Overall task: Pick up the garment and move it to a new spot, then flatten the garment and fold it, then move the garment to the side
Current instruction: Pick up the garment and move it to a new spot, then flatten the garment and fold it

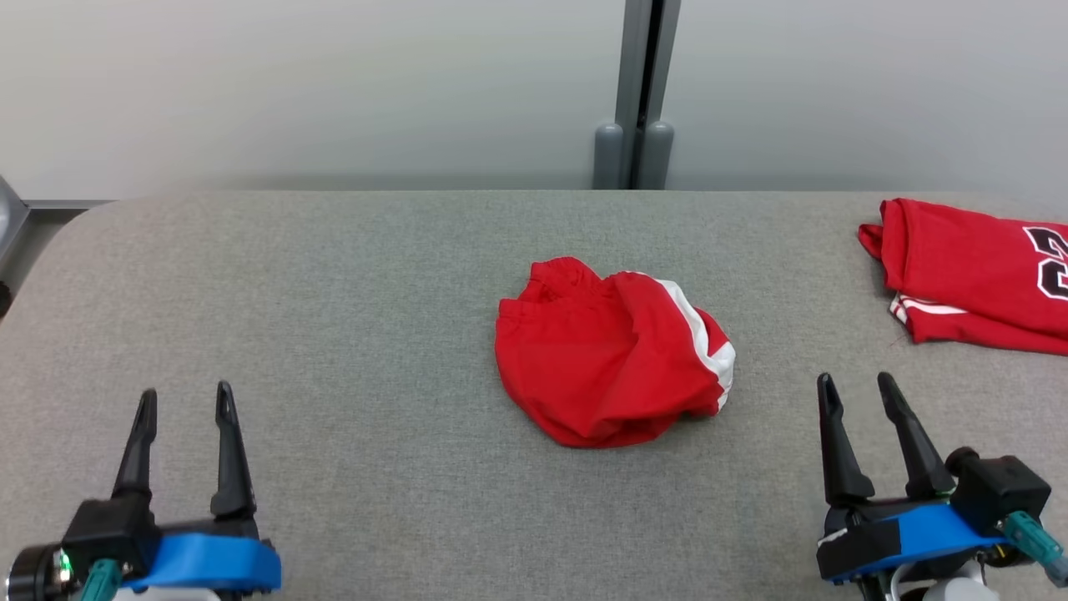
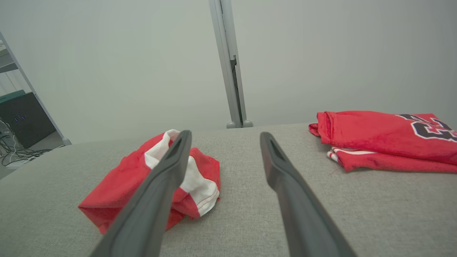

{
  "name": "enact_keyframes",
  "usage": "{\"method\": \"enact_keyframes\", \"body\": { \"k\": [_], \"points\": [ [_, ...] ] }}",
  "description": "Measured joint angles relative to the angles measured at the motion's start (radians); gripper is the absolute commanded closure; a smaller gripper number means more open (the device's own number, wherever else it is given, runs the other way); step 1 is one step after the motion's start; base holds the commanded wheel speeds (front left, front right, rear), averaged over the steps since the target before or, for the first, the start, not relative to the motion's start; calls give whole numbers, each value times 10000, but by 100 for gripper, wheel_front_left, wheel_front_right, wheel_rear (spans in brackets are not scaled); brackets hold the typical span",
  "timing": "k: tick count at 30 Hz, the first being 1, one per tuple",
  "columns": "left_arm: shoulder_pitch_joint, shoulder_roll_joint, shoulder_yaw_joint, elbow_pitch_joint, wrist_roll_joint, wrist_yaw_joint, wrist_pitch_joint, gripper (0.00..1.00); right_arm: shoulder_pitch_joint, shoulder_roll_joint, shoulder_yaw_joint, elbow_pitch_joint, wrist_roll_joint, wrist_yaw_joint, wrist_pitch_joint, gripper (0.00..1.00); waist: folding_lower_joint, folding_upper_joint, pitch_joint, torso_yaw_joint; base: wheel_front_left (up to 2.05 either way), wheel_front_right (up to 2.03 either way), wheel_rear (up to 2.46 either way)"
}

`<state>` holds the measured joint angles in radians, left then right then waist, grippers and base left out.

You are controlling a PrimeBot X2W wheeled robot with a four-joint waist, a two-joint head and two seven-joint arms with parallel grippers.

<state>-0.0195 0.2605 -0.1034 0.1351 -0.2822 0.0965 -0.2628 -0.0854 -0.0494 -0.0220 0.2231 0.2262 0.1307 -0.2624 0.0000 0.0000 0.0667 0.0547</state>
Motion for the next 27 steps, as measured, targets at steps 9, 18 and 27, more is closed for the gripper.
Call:
{"method": "enact_keyframes", "body": {
  "k": [9, 18, 27],
  "points": [
    [593, -320, 343, 328, 213, -437, 0, 0, 292, 0, 38, 314, -130, 0, 0, 0, 0, 0, -155, 140, 0, 0, 0],
    [606, -560, 562, 558, 558, -731, 0, 0, 301, 0, 105, 458, -130, 0, 0, 0, 0, 0, -118, 57, 0, 0, 0],
    [587, -731, 767, 621, 811, -972, 0, 0, 303, 0, 61, 514, -142, 0, 0, 0, 1, 0, -99, 3, 0, 0, 0]
  ]
}}
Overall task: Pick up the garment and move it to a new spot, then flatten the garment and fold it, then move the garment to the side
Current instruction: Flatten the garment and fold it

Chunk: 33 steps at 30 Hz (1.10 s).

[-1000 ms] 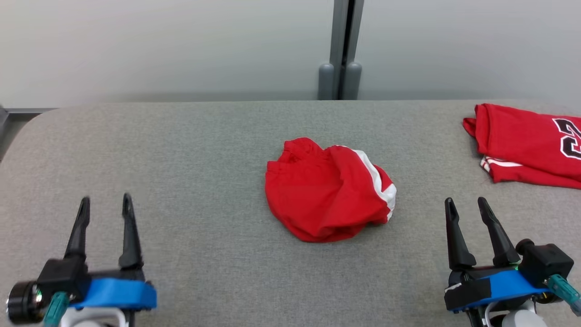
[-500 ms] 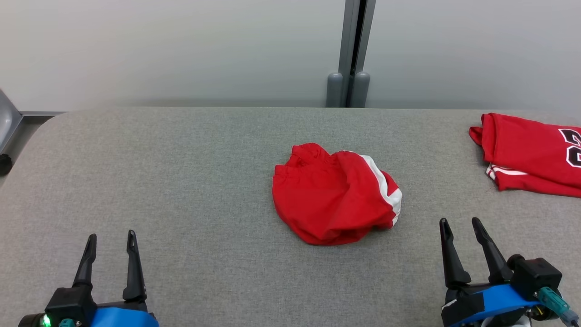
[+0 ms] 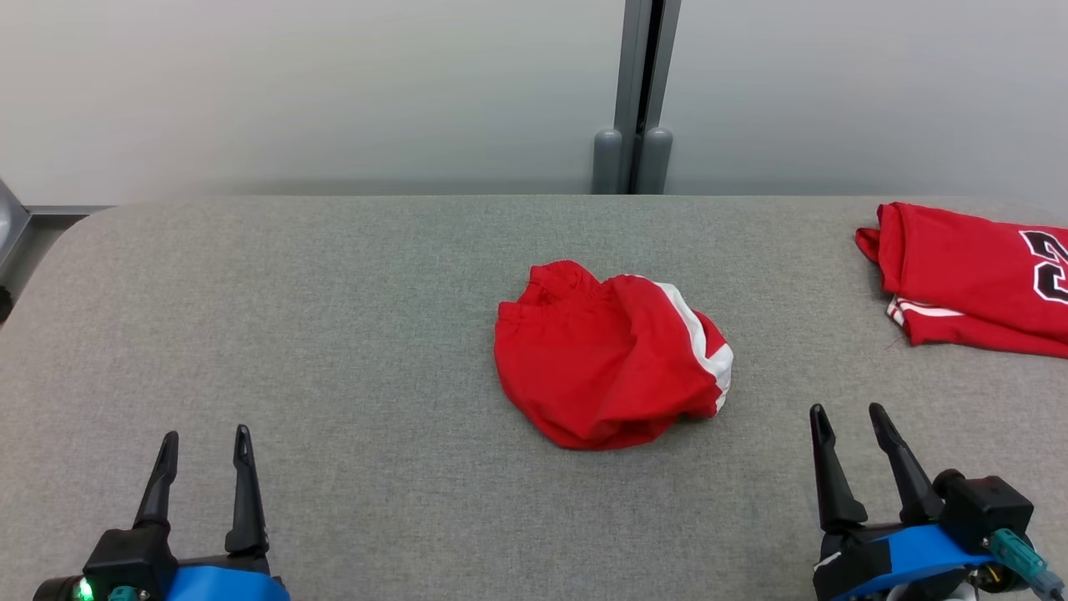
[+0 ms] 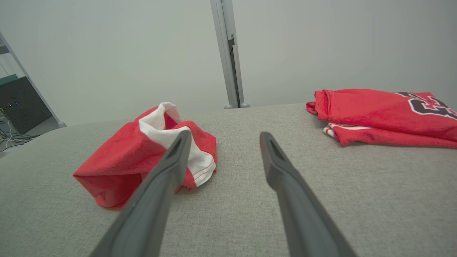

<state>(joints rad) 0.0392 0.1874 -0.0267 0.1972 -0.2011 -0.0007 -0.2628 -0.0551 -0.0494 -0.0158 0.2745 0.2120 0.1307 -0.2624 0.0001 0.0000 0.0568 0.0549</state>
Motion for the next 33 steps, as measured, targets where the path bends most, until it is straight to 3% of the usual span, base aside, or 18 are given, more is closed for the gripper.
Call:
{"method": "enact_keyframes", "body": {
  "k": [19, 26, 33],
  "points": [
    [-22, -362, 305, 144, 357, -318, 0, 0, -350, -2, 351, 63, -280, 0, 2, 0, 0, 0, -48, 98, 0, 0, 0],
    [-386, -523, 339, 148, 447, -443, 0, 0, -2811, -531, 1388, 174, -424, 0, 1007, 0, 0, 0, 296, 195, 0, 0, 0],
    [-908, -717, 213, 157, 594, -596, 0, 0, -5872, -1260, 2395, 1703, -332, 0, 3032, 0, 1, 1, 769, 540, 0, 0, 0]
  ]
}}
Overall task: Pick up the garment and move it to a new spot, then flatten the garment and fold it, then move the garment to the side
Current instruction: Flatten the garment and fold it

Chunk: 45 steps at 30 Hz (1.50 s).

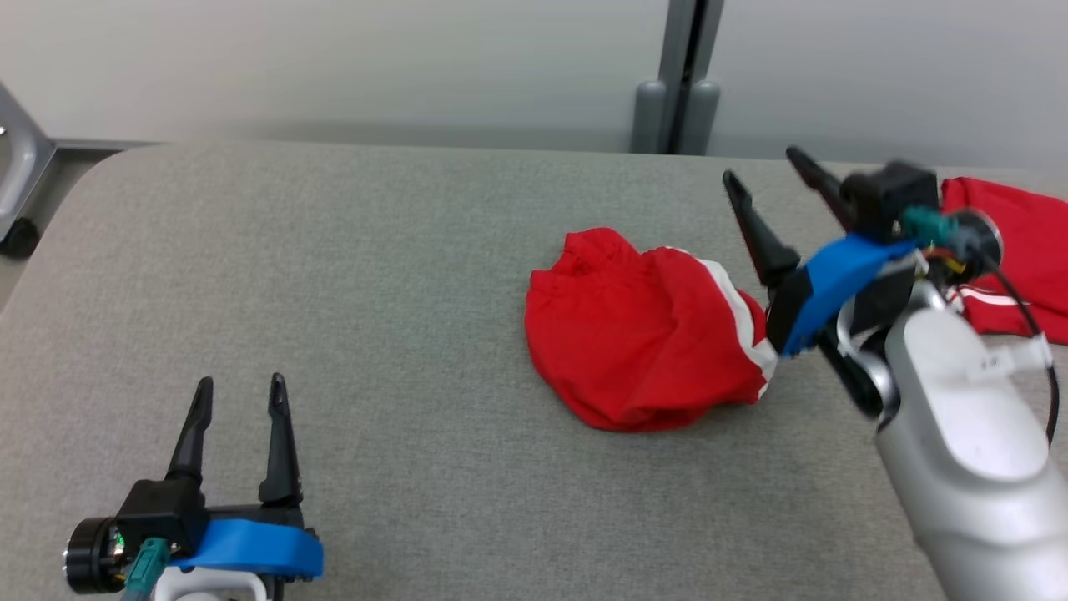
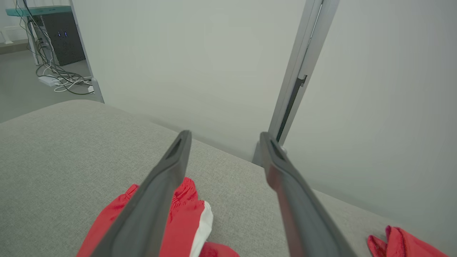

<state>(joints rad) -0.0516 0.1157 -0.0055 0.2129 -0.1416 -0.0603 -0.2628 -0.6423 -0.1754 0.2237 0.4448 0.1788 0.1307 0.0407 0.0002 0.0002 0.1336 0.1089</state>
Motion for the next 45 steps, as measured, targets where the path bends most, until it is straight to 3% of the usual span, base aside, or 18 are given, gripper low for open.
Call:
{"method": "enact_keyframes", "body": {
  "k": [6, 14, 25, 27, 30, 34, 45],
  "points": [
    [-393, -240, -35, 88, 10, -117, 0, 0, -1783, -190, 656, 1988, 654, 0, 1582, 0, 1, 0, 516, 422, 0, 0, 0],
    [-828, -476, -109, 203, 23, -284, 0, 0, -2852, -368, 1578, 4353, 1547, 0, 3022, 0, 1, 1, 1107, 1014, 0, 0, 0],
    [-1183, -589, -105, 422, 56, -410, 0, 0, -3174, -73, 2255, 5933, 2792, 0, 3914, 0, -1, 0, 1458, 1324, 0, 0, 0],
    [-1197, -589, -77, 464, 69, -431, 0, 0, -3157, -52, 2368, 5981, 3014, 0, 3933, 100, -1, 1, 1457, 1284, 0, 0, 0],
    [-1206, -606, -58, 497, 98, -447, 0, 0, -3138, -128, 2585, 5837, 3120, 0, 3260, 100, -1, 0, 1422, 1216, 0, 0, 0],
    [-1209, -619, 35, 464, 109, -460, 0, 0, -3172, -228, 2734, 5381, 3124, 0, 1200, 100, -1, 1, 1307, 1111, 0, 0, 0],
    [-919, -635, 305, 347, 157, -477, 0, 0, -2581, 451, 4266, 4249, 3524, 0, -1354, 100, -3, 0, 597, 954, 0, 0, 0]
  ]
}}
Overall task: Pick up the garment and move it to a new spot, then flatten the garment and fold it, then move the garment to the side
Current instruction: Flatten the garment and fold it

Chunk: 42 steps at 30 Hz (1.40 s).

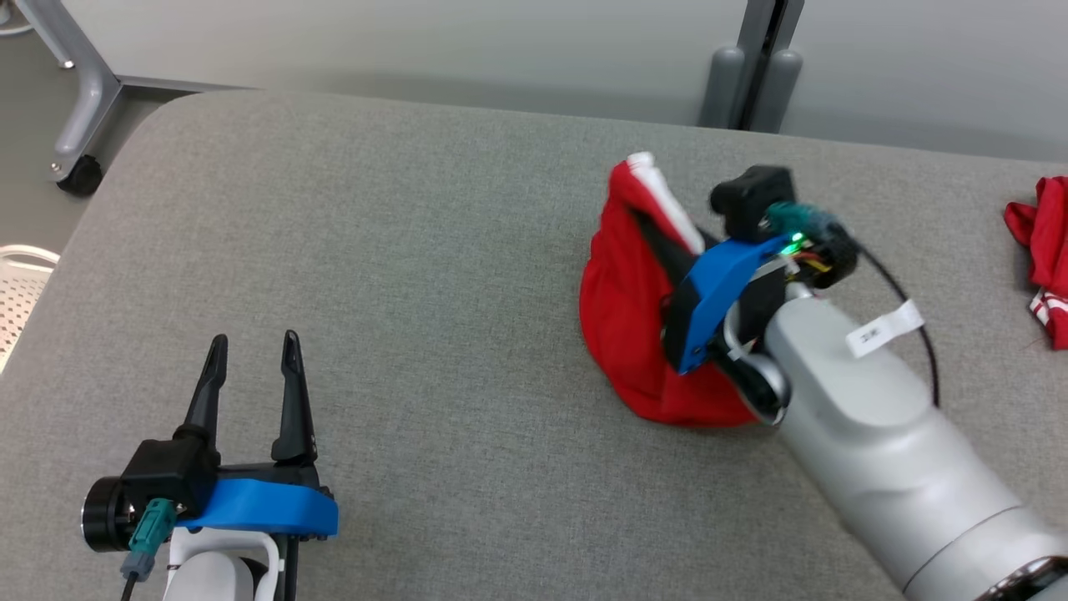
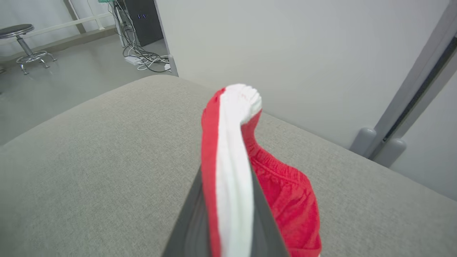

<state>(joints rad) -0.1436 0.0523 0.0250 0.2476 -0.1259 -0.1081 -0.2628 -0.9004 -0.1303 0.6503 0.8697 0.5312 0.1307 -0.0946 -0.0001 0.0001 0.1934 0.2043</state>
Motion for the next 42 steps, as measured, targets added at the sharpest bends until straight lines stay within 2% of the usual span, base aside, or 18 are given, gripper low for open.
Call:
{"method": "enact_keyframes", "body": {
  "k": [8, 14, 15, 16, 21, 26, 31, 35, 42],
  "points": [
    [198, -2, 31, -123, -13, 0, 0, 0, 1141, 633, 1726, -581, -186, 0, -807, 100, 0, -2, -103, 96, 0, 0, 0],
    [196, -4, -31, -128, -94, 31, 0, 0, 2175, 759, 2932, -809, -150, -2, -1206, 100, 1, -2, -33, 142, 0, 0, 0],
    [197, -6, -35, -111, -125, 48, 0, 0, 2367, 782, 3150, -961, -58, 0, -1277, 24, 0, -1, -27, 129, 0, 0, 0],
    [194, -6, -33, -92, -138, 58, 0, 0, 2519, 794, 3329, -1104, 33, 0, -1285, 0, 1, -2, -27, 108, 0, 0, 0],
    [194, -8, 71, 2, -132, 61, 0, 0, 2739, 811, 3465, -1547, 391, 0, -1507, 0, 1, -2, -131, -146, 0, 0, 0],
    [379, -8, 249, 13, -40, 54, 0, 0, 2855, 815, 2537, -1703, -4, 0, -1638, 0, 1, -2, -399, -522, 0, 0, 0],
    [638, 38, 510, -12, 31, 15, 0, 0, 3468, 192, 403, -2550, -819, 0, -1670, 0, 0, -2, -652, -992, 0, 0, 0],
    [862, 67, 648, -77, 100, -15, 0, 0, 4618, -370, -1578, -3457, -1498, 0, -1680, 0, 1, -2, -797, -1313, 0, 0, 0],
    [1089, 82, 686, -215, 236, -36, 0, 0, 6702, -477, -4171, -4606, -2397, 0, -1678, 0, 0, -2, -942, -1635, 0, 0, 0]
  ]
}}
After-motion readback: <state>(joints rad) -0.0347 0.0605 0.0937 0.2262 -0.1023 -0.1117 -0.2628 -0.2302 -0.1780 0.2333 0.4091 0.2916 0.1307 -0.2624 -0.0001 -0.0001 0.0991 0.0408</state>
